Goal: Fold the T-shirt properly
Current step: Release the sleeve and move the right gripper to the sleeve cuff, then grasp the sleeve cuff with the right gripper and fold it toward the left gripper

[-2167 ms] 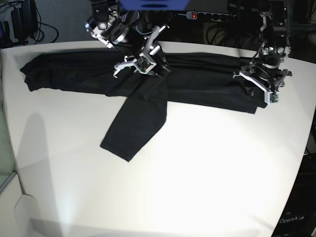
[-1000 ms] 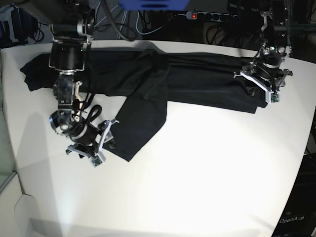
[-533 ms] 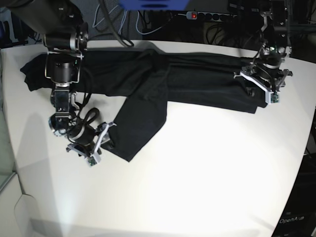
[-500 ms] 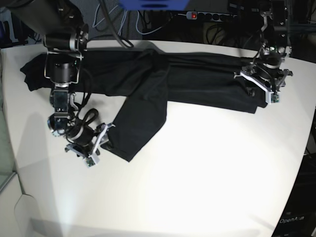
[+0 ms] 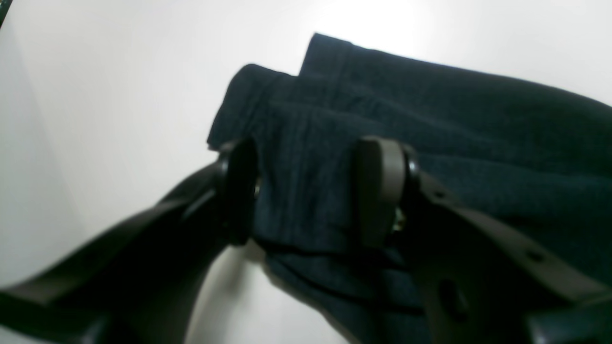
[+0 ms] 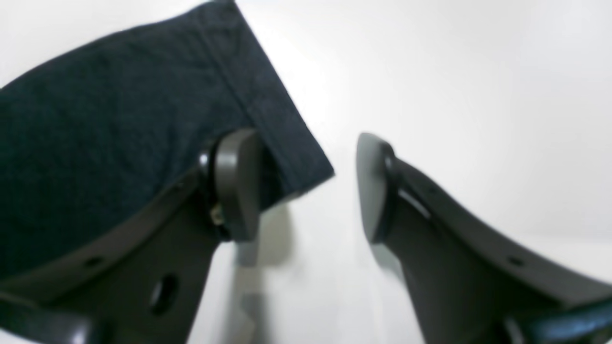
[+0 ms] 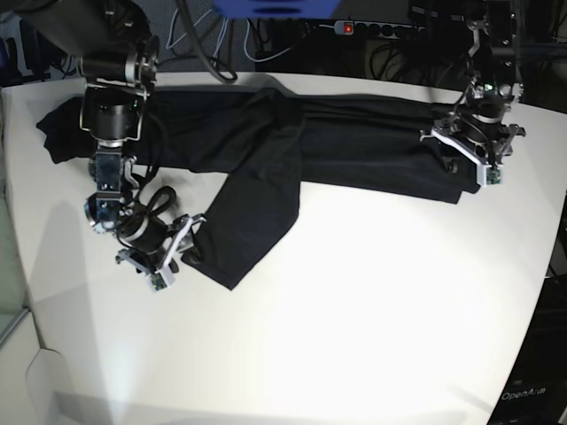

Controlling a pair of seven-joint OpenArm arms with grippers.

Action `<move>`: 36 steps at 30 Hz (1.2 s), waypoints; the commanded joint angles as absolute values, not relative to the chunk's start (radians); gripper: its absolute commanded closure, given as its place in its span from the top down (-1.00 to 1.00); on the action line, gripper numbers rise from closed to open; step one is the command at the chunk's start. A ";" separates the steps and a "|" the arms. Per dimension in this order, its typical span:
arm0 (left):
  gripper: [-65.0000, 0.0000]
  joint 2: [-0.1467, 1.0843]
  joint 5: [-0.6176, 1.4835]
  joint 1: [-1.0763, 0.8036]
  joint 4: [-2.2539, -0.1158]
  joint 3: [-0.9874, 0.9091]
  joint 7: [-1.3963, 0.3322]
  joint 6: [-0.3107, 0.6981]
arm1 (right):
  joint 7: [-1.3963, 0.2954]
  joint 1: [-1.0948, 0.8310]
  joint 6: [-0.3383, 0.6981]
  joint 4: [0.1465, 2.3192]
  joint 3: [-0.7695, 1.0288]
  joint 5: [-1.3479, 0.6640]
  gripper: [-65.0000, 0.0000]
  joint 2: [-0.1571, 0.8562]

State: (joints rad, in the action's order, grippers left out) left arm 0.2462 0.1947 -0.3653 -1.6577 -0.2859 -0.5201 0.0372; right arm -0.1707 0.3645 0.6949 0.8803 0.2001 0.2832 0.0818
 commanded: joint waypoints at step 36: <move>-0.01 0.259 0.189 -0.344 -1.744 -0.292 -0.498 0.039 | -0.280 0.140 0.698 1.290 -0.173 0.289 -1.00 -0.031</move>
State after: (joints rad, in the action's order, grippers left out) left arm 0.2485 0.1909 -0.3489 -1.7233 -0.2859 -0.5198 0.0437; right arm -0.3046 0.1223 0.6903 1.2682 -0.1715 0.3046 -0.0231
